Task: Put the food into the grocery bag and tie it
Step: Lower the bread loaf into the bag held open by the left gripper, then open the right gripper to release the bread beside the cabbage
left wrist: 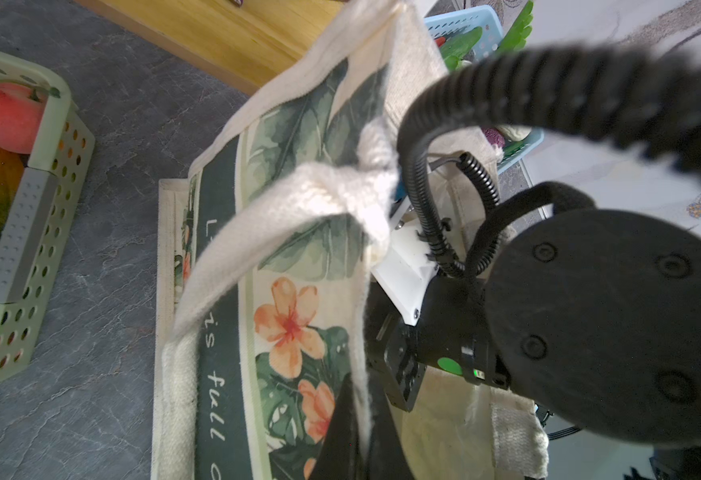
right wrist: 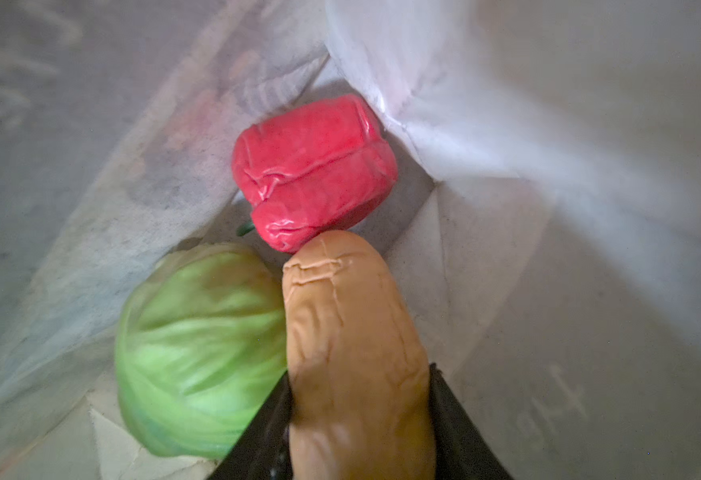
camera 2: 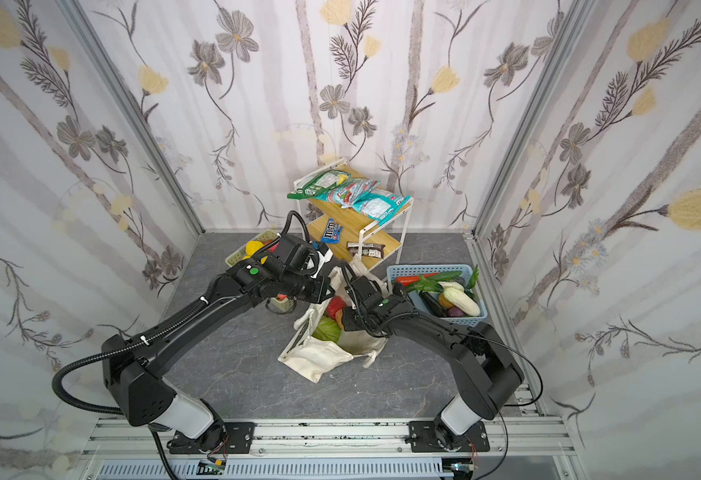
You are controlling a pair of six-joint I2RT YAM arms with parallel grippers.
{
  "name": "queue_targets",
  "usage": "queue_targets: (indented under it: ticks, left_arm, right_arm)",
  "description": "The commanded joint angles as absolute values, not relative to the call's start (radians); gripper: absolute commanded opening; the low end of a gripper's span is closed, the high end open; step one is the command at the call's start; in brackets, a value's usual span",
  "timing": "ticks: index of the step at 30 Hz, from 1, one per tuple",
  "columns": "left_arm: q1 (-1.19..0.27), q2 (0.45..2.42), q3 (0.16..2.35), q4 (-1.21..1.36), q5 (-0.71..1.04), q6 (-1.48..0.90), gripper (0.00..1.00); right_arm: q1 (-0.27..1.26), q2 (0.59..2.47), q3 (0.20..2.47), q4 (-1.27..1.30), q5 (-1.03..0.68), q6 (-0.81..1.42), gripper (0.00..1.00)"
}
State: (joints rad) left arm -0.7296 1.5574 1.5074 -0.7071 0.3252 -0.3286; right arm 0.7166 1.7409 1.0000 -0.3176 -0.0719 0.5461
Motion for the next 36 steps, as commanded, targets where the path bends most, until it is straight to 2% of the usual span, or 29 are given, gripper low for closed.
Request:
queue_targets:
  ticks: [1, 9, 17, 28, 36]
  left_arm:
    - [-0.73, 1.552, 1.508, -0.678, 0.352, -0.322, 0.0]
    - [-0.73, 1.552, 1.527, -0.687, 0.354, -0.318, 0.0]
    - [-0.73, 1.543, 1.517, -0.69, 0.338, -0.321, 0.0]
    - [-0.729, 1.54, 1.511, -0.695, 0.312, -0.321, 0.0]
    - [-0.727, 1.545, 1.508, -0.688, 0.304, -0.324, 0.0]
  right_arm:
    - [0.709, 1.751, 0.966, -0.189, -0.086, 0.62, 0.45]
    - [0.698, 1.809, 0.913, -0.095, -0.091, 0.666, 0.46]
    - [0.693, 1.822, 0.888, -0.064, -0.098, 0.675, 0.53]
    - [0.689, 1.756, 0.869, -0.064, -0.149, 0.653, 0.75]
    - [0.683, 1.635, 0.871, -0.089, -0.18, 0.617, 0.81]
